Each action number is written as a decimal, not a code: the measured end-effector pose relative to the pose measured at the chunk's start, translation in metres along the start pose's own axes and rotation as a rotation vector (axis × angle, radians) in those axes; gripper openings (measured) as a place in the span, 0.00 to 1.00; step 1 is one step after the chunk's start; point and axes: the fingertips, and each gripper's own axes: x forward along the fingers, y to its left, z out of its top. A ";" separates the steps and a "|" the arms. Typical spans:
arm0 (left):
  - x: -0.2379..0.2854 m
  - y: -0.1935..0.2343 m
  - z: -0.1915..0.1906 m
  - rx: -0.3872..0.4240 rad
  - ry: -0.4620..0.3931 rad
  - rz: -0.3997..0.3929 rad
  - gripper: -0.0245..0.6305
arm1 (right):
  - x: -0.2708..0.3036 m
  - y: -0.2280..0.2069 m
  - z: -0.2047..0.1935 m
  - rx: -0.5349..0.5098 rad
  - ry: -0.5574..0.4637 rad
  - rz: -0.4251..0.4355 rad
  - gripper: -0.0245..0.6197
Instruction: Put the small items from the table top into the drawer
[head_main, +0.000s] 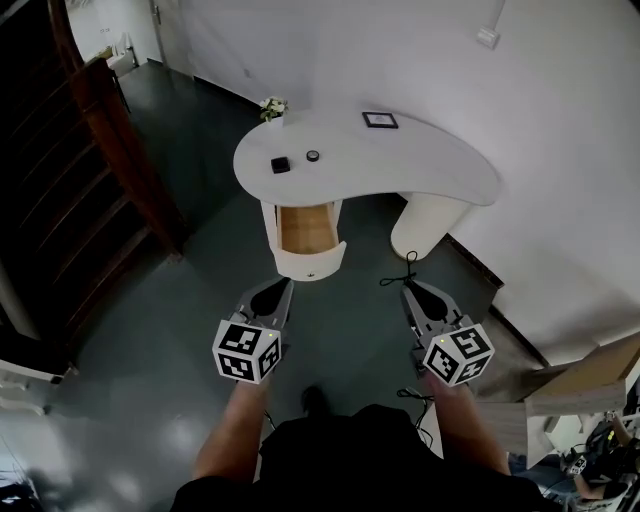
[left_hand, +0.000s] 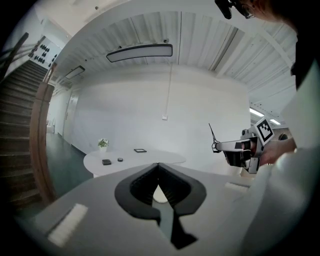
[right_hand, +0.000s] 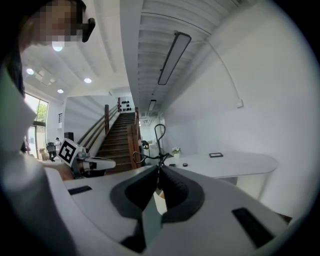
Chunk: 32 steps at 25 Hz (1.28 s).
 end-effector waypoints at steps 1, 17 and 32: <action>0.001 0.003 0.002 -0.004 -0.004 0.002 0.05 | 0.005 0.001 0.002 -0.004 0.003 0.006 0.08; 0.073 0.037 0.020 -0.031 -0.003 0.113 0.05 | 0.090 -0.067 0.020 0.001 -0.015 0.142 0.08; 0.210 0.024 0.047 -0.055 0.049 0.291 0.05 | 0.170 -0.200 0.021 0.047 0.050 0.364 0.08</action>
